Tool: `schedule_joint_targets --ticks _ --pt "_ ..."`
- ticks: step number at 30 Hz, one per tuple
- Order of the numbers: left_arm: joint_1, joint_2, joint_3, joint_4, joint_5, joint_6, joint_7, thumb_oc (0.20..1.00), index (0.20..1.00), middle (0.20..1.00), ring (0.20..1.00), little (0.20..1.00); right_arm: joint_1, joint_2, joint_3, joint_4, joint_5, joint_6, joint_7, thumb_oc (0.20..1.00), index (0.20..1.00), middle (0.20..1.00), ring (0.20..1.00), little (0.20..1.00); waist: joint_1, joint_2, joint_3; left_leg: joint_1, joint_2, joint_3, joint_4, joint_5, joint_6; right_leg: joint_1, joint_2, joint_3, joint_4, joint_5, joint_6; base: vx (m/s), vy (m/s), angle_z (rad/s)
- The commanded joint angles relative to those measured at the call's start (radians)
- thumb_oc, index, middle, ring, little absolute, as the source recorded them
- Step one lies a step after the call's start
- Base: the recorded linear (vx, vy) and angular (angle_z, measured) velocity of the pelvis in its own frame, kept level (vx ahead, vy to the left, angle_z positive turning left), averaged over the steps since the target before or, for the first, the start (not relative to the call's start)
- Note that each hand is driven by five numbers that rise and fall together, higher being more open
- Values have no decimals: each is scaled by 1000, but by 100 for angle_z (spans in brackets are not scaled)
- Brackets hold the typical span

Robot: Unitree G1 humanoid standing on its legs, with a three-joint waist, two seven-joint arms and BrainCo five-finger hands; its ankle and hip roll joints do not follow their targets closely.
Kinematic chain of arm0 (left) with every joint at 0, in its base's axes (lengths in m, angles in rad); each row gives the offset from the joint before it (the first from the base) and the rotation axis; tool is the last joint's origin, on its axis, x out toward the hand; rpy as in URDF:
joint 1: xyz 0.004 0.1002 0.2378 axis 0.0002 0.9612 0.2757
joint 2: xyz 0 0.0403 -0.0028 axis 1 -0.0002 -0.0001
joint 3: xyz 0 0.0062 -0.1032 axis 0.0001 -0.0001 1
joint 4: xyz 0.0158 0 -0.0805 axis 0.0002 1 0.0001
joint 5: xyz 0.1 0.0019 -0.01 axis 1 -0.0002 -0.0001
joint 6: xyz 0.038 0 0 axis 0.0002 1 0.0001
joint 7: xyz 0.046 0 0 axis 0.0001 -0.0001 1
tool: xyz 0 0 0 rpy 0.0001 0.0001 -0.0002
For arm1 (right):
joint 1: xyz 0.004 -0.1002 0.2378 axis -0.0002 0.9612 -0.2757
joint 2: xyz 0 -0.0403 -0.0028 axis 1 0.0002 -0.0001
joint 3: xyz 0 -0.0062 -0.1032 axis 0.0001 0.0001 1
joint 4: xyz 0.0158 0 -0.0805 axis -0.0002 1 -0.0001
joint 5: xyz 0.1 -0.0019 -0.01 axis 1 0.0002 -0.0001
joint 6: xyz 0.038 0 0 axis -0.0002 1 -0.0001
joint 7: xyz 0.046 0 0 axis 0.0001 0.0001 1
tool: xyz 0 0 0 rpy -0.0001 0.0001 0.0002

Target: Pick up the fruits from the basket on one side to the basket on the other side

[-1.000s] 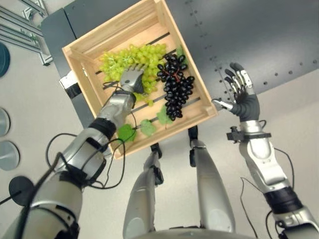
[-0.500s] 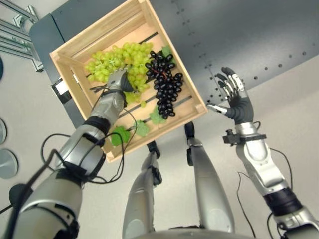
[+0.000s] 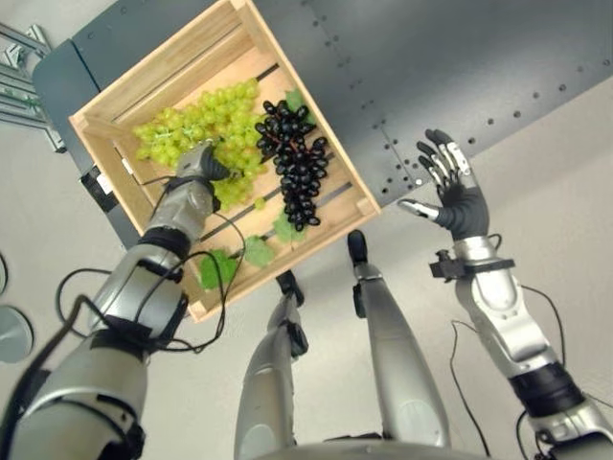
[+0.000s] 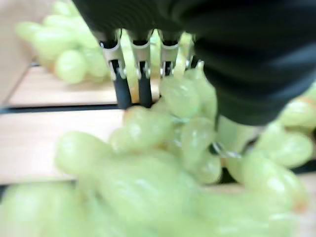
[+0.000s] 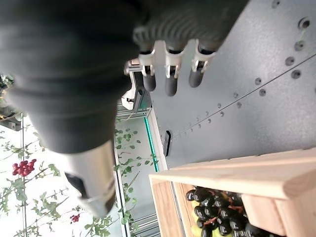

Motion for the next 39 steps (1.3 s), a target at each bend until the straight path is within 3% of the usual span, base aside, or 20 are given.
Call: schedule_joint_targets --ticks 1,5,6,9,20,27,31,32,33,36,39 --pt "168 18 13 151 -6 30 -87 200 200 200 200 200 11 46 -50 -90 19 -62 11 1000 1000 1000 1000 1000 -10 -49 -1 -66 21 -57 150 -102 0 58 -21 3 -126 33 123 0 0 0" --pt "186 22 24 153 -6 28 -89 200 200 200 200 200 11 45 -50 -90 15 -62 9 1000 1000 1000 1000 1000 -14 -56 -1 -69 24 -56 153 -105 0 54 -18 5 -121 31 122 0 0 0" --pt "171 -32 23 103 -13 37 -68 200 200 200 200 200 19 46 -59 -95 15 -63 5 1000 1000 1000 1000 1000 -12 -55 -1 -78 22 -60 158 -106 1 51 -20 3 -120 32 121 0 0 0" --pt "153 -58 -3 82 -4 44 -60 200 200 200 200 200 21 41 -82 -94 -4 -62 -11 1000 1000 1000 1000 1000 -5 -41 -1 -86 19 -70 159 -105 3 46 -23 -2 -116 30 121 0 0 0" --pt "121 -31 -49 40 48 29 4 200 200 200 200 200 15 24 -71 -90 -29 -64 -20 1000 1000 1000 1000 1000 4 -39 -1 -98 14 -76 172 -105 3 38 -24 -5 -108 30 118 0 0 0" --pt "100 50 -92 -66 68 -26 44 200 200 200 200 200 15 1 -59 -78 -48 -71 -18 1000 1000 1000 1000 1000 10 -33 -1 -79 12 -81 174 -103 2 65 -31 -9 -108 31 120 -4 3 0" --pt "154 137 -58 -230 39 -80 84 200 200 200 200 200 12 -20 -55 -32 -57 -71 -14 1000 1000 1000 1000 1000 27 -13 -1 -56 7 -86 167 -99 2 92 -37 -17 -111 30 121 -17 15 0" --pt "127 45 -68 -327 26 -56 118 200 200 200 200 200 2 -21 -33 4 -70 -63 -19 1000 1000 1000 1000 1000 32 -8 -1 -50 3 -91 166 -100 3 101 -40 -20 -110 27 120 -24 -5 9" --pt "76 19 -75 -347 34 -44 113 200 200 200 200 200 -4 -22 -11 32 -72 -48 -5 1000 1000 1000 1000 1000 33 -8 -1 -48 4 -93 167 -99 3 107 -40 -24 -112 26 119 -25 -13 14" --pt "78 -32 -39 -523 62 -25 119 200 200 200 200 200 13 -28 -22 67 -87 -24 3 1000 1000 1000 1000 1000 44 0 -1 -42 -1 -103 168 -102 6 117 -46 -30 -112 22 119 -14 -8 22" --pt "174 -4 37 -755 103 -21 82 200 200 200 200 200 14 -30 -48 103 -111 0 16 1000 1000 1000 1000 1000 63 18 -1 -28 -7 -115 165 -106 11 137 -50 -36 -121 22 116 -3 15 9"
